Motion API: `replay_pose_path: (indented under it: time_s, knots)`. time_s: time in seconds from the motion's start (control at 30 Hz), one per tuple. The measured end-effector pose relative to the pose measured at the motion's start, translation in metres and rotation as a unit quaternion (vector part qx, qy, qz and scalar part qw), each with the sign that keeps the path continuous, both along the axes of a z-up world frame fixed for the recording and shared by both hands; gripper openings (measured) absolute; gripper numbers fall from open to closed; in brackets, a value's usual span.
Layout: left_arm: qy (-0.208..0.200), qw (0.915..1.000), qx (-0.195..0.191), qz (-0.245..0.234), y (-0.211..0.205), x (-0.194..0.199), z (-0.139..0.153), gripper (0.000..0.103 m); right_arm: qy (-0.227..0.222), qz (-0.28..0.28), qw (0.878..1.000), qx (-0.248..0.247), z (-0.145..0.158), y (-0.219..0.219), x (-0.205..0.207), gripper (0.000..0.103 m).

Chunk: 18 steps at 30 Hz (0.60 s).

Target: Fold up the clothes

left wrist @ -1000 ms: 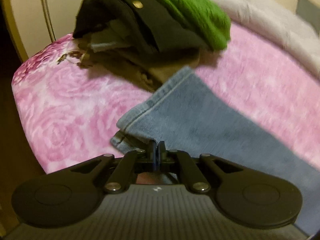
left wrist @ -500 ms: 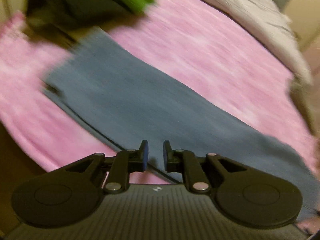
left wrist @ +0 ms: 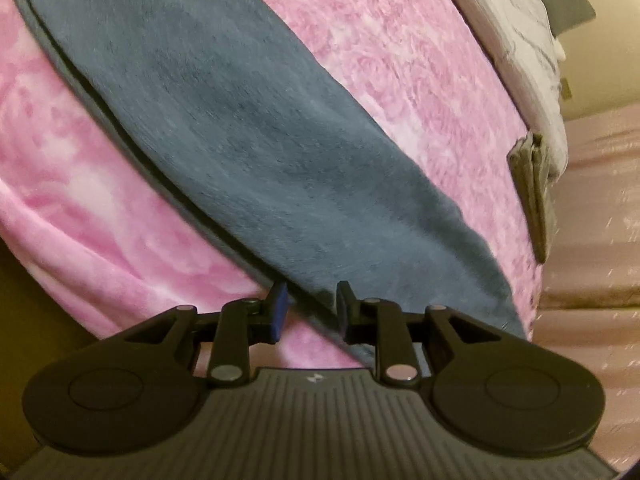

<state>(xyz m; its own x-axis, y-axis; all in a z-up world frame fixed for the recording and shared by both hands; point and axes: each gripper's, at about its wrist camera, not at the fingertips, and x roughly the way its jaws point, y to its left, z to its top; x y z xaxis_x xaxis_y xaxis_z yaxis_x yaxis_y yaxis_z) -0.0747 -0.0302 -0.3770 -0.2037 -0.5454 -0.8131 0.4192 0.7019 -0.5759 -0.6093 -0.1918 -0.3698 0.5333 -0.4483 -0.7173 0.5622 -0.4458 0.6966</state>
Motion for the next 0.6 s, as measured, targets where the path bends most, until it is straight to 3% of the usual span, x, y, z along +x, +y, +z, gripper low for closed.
replay_pose_path:
  time_s: [0.13,0.17,0.43,0.5,0.57,0.6]
  knots:
    - [0.012,0.9998,-0.008,0.015,0.002,-0.007,-0.001,0.024,-0.037,0.007,0.999,0.009,-0.006,0.005,0.006,0.046]
    - [0.013,0.9997,-0.009,0.017,0.003,-0.008,-0.001,0.025,-0.045,0.009,0.999,0.012,-0.008,0.005,0.008,0.042]
    - [0.031,0.9982,-0.019,0.048,0.001,-0.007,-0.010,0.026,-0.057,0.002,0.998,0.017,-0.018,0.003,0.012,0.039]
    - [0.029,0.9983,-0.020,0.045,0.000,-0.008,-0.011,0.029,-0.055,0.002,0.998,0.014,-0.017,0.002,0.011,0.022]
    - [0.026,0.9986,-0.015,0.043,-0.002,-0.009,-0.014,0.029,-0.052,0.004,0.999,0.014,-0.017,0.001,0.009,0.018]
    - [0.022,0.9986,-0.014,0.045,-0.002,-0.009,-0.016,0.024,-0.044,0.004,0.999,0.015,-0.017,0.001,0.008,0.005]
